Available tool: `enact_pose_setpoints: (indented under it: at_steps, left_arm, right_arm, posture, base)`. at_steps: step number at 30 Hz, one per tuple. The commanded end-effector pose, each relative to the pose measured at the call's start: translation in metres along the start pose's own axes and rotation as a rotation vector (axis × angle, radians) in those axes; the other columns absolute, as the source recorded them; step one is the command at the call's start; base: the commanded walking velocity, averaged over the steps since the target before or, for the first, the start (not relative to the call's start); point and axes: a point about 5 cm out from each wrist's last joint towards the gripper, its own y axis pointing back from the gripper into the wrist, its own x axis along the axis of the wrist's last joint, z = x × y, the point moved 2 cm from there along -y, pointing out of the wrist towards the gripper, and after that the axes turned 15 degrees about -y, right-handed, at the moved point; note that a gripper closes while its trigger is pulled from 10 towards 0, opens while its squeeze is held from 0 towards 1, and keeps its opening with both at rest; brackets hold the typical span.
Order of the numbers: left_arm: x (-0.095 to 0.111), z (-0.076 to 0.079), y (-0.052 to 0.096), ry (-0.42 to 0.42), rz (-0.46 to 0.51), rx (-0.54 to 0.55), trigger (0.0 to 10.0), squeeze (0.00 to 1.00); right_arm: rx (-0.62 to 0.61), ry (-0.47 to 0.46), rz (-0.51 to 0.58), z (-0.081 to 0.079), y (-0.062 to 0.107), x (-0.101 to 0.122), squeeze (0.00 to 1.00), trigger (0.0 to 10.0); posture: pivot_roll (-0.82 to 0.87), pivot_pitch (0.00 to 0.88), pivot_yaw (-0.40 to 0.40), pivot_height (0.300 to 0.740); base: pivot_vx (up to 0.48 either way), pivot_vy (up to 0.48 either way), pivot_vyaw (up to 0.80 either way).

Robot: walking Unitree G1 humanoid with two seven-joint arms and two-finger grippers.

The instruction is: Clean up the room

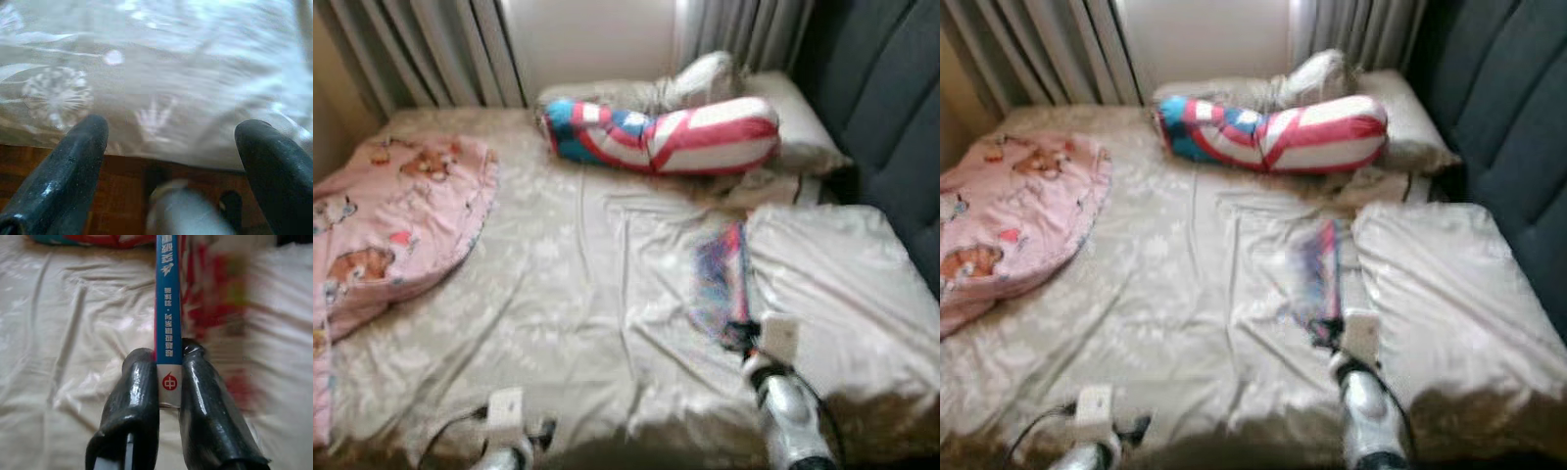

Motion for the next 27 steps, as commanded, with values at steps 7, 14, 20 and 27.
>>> enact_pose_setpoints:
  at_steps: [7, 14, 20, 27]
  left_arm:
    - [-0.0094, -0.0056, 0.0023, -0.018, -0.036, 0.021, 10.0, 0.00]
    - [-0.0054, -0.0032, 0.0004, -0.021, -0.042, 0.017, 10.0, 0.00]
    - [-0.0022, -0.0020, -0.0009, -0.025, -0.043, 0.013, 10.0, 0.00]
    - [-0.0013, -0.0040, -0.0012, -0.030, -0.043, 0.018, 10.0, 0.00]
  right_arm:
    - [0.095, 0.037, -0.020, -0.0235, -0.0035, -0.0026, 0.00, 10.0]
    - [0.106, 0.035, -0.034, -0.0255, -0.0030, -0.0052, 0.00, 10.0]
    - [0.081, 0.041, -0.028, -0.0207, -0.0031, -0.0038, 0.00, 10.0]
    - [0.074, 0.048, -0.045, -0.0213, -0.0046, -0.0043, 0.00, 10.0]
  posture:
    - [-0.02, 0.052, -0.040, 0.730]
    - [-0.03, 0.054, -0.038, 0.730]
    - [-0.03, 0.055, -0.036, 0.730]
    - [-0.03, 0.055, -0.035, 0.725]
  base:
    - [0.000, 0.000, 0.00]
    - [0.000, 0.000, 0.00]
    - [0.000, 0.000, 0.00]
    - [0.000, 0.000, 0.00]
